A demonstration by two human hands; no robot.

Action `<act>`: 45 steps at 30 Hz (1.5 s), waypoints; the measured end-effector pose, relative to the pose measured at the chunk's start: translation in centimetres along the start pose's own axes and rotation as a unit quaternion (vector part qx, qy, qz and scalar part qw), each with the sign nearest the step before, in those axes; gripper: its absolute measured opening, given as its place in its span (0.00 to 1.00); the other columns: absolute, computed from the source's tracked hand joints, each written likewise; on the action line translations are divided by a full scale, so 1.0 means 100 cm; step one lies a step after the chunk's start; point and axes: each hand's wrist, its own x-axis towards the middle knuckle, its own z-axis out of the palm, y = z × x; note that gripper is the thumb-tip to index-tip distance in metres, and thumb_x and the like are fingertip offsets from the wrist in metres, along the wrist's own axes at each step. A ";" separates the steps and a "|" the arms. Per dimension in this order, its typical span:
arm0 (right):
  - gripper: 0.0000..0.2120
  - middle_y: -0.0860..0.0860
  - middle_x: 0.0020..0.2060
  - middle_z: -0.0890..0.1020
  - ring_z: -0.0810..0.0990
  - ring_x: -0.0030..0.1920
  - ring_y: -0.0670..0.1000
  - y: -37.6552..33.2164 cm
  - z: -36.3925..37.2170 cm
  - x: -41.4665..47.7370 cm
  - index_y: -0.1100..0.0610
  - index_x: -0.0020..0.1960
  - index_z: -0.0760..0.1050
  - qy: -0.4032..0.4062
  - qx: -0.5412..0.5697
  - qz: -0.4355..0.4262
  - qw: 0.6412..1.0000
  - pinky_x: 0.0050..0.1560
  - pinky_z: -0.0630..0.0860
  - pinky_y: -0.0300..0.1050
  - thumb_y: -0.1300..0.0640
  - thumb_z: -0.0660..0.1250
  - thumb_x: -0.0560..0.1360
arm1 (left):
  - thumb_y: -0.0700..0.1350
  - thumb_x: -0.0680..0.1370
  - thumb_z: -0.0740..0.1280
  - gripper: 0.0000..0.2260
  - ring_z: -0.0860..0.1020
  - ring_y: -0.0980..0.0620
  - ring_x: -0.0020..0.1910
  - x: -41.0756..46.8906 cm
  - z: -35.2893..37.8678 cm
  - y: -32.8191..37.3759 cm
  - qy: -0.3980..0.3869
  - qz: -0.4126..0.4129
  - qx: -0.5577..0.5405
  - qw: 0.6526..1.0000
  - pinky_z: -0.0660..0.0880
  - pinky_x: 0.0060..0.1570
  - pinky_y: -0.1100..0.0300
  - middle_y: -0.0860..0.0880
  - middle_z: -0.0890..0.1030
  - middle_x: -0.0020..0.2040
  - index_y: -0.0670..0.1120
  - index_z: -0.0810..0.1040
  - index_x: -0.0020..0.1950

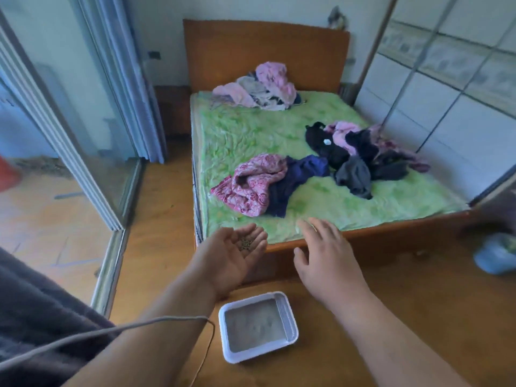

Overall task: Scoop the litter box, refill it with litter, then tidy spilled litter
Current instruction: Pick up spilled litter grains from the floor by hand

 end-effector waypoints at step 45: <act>0.27 0.46 0.78 0.61 0.54 0.78 0.50 0.943 -0.165 0.057 0.46 0.78 0.58 0.088 -0.068 0.539 0.835 0.74 0.60 0.50 0.43 0.55 0.81 | 0.43 0.85 0.52 0.18 0.83 0.41 0.49 0.465 0.825 -0.596 -0.228 -0.307 0.222 0.897 0.82 0.49 0.48 0.36 0.83 0.49 0.33 0.76 0.59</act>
